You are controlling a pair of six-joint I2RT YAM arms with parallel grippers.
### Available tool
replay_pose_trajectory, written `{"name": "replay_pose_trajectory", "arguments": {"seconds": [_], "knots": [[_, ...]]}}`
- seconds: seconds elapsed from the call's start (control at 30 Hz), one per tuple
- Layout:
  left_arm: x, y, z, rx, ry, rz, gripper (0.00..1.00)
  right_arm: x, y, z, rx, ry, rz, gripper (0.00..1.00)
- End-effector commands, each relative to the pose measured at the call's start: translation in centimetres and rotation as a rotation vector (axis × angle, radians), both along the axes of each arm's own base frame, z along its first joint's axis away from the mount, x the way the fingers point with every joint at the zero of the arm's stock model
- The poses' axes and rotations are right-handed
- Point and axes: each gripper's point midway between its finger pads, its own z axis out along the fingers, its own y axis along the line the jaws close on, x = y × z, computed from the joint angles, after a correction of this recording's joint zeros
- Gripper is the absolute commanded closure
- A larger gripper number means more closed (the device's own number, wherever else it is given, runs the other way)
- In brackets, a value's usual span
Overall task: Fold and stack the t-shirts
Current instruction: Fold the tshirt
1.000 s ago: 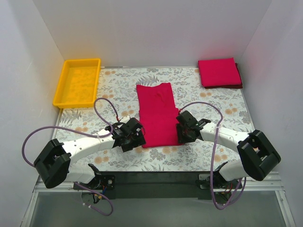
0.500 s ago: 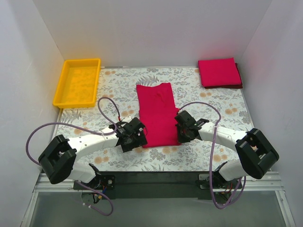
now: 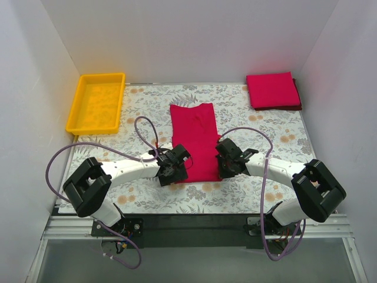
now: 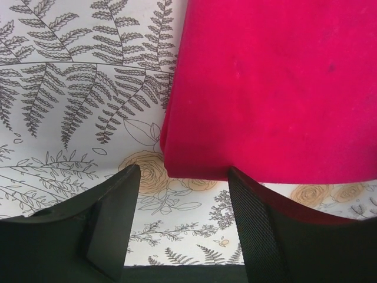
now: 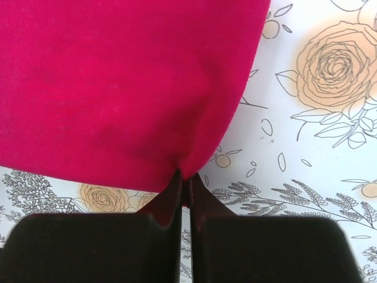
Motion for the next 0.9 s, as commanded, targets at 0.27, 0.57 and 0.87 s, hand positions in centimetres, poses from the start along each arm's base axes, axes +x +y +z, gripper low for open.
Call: {"name": "replay_pose_trajectory", "arguments": {"seconds": [0.27, 0.57, 0.87], "knots": [[0.5, 2.0, 0.7, 0.106, -0.043, 0.053, 0.45, -6.9, -5.0, -5.2, -0.21, 0.257, 0.061, 0.99], [1.1, 1.6, -0.1, 0.15, -0.035, 0.012, 0.46, -6.9, -5.0, -5.2, -0.21, 0.256, 0.064, 0.99], [-0.1, 2.3, -3.0, 0.22, 0.054, -0.019, 0.57, -7.0, -5.3, -5.1, -0.215, 0.257, 0.062, 0.99]]}}
